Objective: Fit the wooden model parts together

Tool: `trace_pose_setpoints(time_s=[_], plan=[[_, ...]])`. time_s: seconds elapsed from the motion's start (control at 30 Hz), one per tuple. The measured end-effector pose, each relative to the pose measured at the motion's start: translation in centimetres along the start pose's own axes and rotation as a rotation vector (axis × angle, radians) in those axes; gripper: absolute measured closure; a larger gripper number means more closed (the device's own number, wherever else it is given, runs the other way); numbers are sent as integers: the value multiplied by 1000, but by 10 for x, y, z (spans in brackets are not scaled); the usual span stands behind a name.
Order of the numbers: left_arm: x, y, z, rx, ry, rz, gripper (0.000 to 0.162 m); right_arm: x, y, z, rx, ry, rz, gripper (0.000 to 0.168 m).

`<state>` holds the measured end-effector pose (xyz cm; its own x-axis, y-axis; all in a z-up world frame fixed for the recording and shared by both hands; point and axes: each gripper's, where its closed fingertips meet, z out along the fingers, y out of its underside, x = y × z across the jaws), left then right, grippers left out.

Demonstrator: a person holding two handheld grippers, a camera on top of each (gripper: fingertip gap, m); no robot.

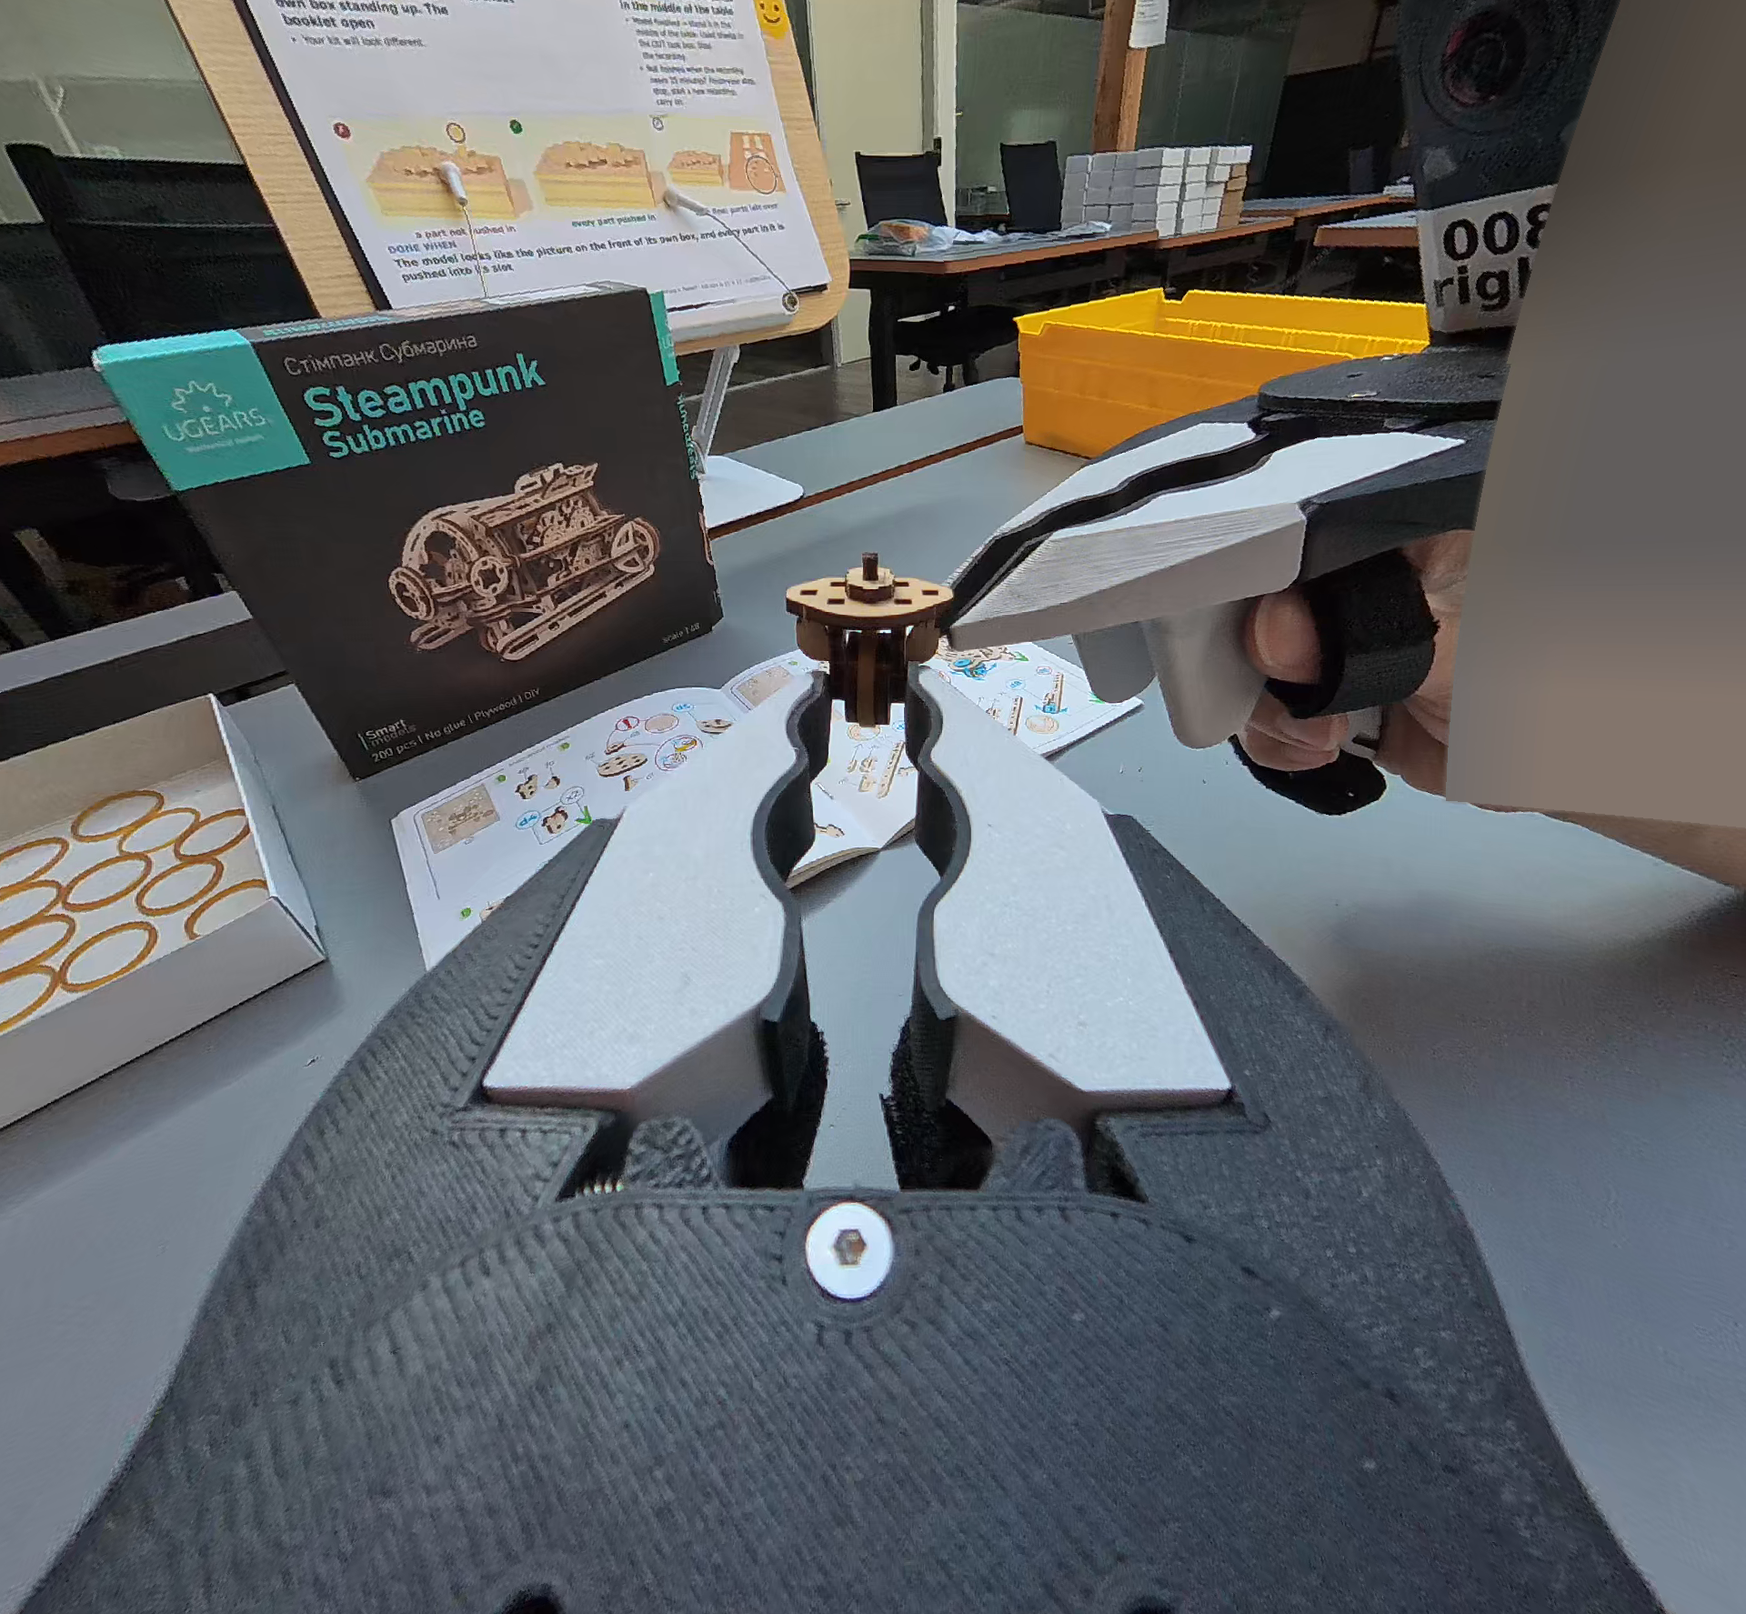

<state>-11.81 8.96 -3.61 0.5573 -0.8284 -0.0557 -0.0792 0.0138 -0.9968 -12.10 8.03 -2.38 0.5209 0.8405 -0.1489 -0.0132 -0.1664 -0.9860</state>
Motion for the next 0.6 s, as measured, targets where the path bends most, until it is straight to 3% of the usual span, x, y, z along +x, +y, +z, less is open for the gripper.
trace_pose_setpoints(time_s=[0.6], plan=[[0, -6, 9, 38, -66, 3, 149, 7, -4, -3, 31, 43, 29, 161]])
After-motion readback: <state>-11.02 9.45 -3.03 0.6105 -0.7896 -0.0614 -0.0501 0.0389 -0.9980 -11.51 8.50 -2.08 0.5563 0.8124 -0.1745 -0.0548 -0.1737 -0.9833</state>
